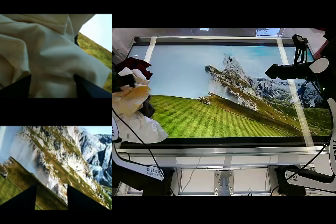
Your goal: Fold the shirts.
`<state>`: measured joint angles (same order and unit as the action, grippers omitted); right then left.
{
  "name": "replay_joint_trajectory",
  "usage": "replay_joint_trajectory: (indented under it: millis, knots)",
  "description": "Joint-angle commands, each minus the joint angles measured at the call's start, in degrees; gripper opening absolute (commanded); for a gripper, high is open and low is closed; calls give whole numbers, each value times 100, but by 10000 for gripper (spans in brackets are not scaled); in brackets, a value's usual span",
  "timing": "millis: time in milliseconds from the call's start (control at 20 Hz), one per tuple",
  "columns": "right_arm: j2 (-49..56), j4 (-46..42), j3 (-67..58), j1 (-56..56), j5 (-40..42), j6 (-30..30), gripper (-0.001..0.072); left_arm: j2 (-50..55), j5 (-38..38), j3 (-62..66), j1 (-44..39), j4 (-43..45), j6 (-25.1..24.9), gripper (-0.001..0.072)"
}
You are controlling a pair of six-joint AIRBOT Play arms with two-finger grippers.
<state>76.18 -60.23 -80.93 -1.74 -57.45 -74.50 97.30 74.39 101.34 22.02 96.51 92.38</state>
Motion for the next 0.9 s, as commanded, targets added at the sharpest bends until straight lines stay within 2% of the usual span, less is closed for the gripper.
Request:
replay_joint_trajectory:
  millis: [0,150,200,250,300,450,650,850]
  knots:
    - [0,114,2,7,-155,-273,452,409,-13,2,131,-568,-245,626]
    - [0,116,2,7,-155,-398,451,566,-7,2,129,-568,-256,593]
    - [0,118,0,7,-155,-398,451,577,-33,2,129,-570,-275,425]
    - [0,133,2,7,-157,-398,451,575,-59,2,129,-573,-289,116]
    - [0,160,2,7,-151,-398,450,575,-55,15,129,-590,-310,10]
    - [0,260,0,7,-87,-398,450,538,63,208,111,-1281,-546,11]
    - [0,262,0,4,13,-398,450,269,313,885,-11,-3499,-1158,10]
    - [-37,262,-28,0,142,-396,450,-221,680,1429,-837,-4911,-1600,10]
